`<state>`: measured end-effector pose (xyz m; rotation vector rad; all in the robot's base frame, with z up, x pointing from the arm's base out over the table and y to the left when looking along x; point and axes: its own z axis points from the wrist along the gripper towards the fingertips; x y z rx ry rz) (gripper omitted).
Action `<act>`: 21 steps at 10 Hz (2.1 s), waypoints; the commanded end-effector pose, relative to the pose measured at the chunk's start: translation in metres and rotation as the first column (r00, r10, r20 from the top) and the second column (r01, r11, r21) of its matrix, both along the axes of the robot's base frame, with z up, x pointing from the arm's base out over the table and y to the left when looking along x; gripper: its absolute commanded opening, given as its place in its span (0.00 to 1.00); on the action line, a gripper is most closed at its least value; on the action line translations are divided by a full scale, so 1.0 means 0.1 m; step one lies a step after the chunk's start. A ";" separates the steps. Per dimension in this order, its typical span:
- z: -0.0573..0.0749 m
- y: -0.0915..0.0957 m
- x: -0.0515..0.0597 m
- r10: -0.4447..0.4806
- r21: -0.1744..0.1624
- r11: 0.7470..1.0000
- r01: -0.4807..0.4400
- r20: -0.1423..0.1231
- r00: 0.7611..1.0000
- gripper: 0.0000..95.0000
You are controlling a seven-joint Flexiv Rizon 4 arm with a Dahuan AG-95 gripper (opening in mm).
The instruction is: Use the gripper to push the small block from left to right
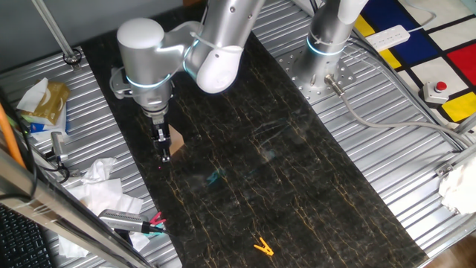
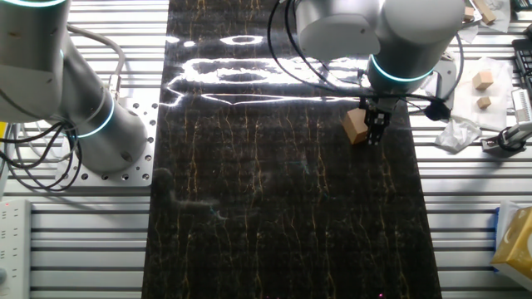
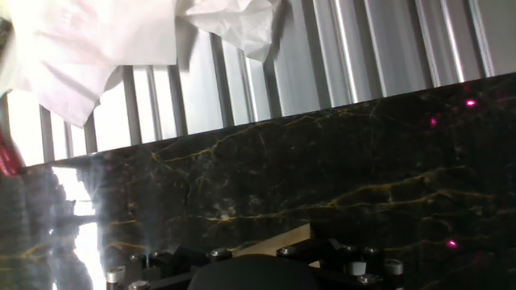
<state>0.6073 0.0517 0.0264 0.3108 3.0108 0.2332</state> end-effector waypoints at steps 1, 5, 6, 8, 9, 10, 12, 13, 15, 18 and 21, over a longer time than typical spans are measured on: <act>0.00 0.03 -0.01 -0.012 0.002 1.000 0.012 -0.001 1.000 1.00; 0.02 0.12 -0.01 -0.053 0.033 0.998 0.053 -0.007 0.999 1.00; 0.03 0.16 0.00 -0.059 0.034 0.998 0.059 -0.006 0.998 1.00; 0.04 0.20 0.02 -0.060 0.033 0.998 0.060 -0.003 0.998 1.00; 0.05 0.23 0.03 -0.060 0.032 0.998 0.060 -0.002 0.998 1.00; 0.06 0.25 0.04 -0.060 0.030 0.998 0.060 -0.002 0.998 1.00; 0.09 0.33 0.07 -0.060 0.032 0.998 0.060 -0.002 0.998 1.00; 0.11 0.37 0.08 -0.060 0.032 0.998 0.060 -0.002 0.998 1.00; 0.11 0.39 0.08 -0.041 0.016 0.999 0.041 0.002 0.999 1.00; 0.12 0.39 0.08 -0.005 -0.022 1.000 0.005 0.008 1.000 0.80; 0.13 0.33 0.09 0.059 -0.089 0.994 -0.058 0.012 0.998 0.80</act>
